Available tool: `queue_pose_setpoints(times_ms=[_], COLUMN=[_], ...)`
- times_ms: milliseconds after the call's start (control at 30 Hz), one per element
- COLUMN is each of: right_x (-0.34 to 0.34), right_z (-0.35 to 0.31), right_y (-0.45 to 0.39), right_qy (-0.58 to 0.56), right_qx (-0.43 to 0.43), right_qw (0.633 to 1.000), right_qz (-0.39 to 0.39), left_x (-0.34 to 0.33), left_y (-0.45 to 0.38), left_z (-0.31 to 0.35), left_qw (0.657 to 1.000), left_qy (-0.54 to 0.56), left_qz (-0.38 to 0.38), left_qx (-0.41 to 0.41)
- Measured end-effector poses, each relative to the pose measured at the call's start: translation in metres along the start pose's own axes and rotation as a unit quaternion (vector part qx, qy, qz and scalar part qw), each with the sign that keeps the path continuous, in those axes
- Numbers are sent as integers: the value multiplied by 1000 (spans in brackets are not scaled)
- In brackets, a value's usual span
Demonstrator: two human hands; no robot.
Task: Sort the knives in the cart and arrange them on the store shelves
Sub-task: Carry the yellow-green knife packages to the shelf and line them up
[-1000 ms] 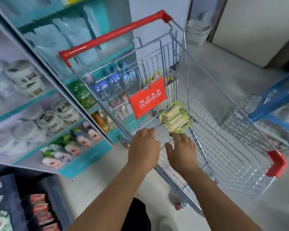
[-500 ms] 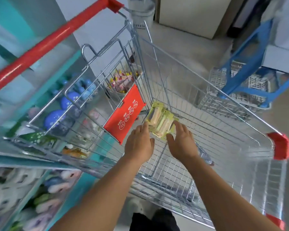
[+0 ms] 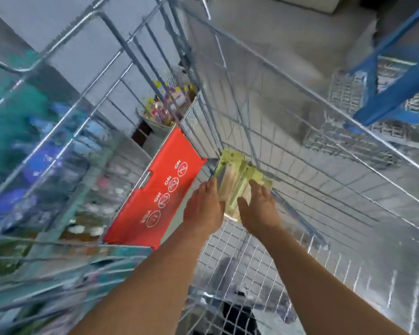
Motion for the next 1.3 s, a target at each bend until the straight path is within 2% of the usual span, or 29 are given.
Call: queue_pose_setpoints(times_ms=[167, 233, 333, 533, 733, 867, 1000, 1067, 1300], right_x=[-35, -44, -51, -39, -42, -56, -73, -72, -60], right_z=[-2, -2, -5, 18, 27, 18, 21, 25, 24], right_y=[-38, -50, -59, -60, -58, -46, -35, -34, -49], right_qy=[2, -5, 30, -70, -102, -123, -111, -106, -83], right_qx=[-12, -15, -2, -68, -95, -66, -44, -48, -61], right_qw=[999, 999, 999, 995, 990, 990, 993, 993, 994], right_qz=[-46, -49, -24, 13, 21, 9, -17, -8, 35], left_x=[-34, -46, -50, -70, -73, -74, -78, -83, -86], left_y=[-37, -45, -46, -32, -52, -51, -40, -36, -32], left_z=[-12, -16, -14, -1, -11, -26, -45, -46, -52], left_qw=[998, 997, 997, 974, 961, 951, 915, 900, 909], left_qy=[23, 40, 55, 218, 237, 229, 299, 328, 296], left_qz=[-21, -28, 6, -40, 6, 7, 17, 9, 30], left_qx=[47, 60, 57, 35, 140, 210, 271, 286, 292])
Point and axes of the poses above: each hand's wrist, its own y-axis away from the middle knuckle, its own x-axis out of the back of the hand, z = x × y, the point moved 9 cm from there along -y, towards the middle knuckle, and after that the axes turned 9 degrees about z, right-handed, at the moved point
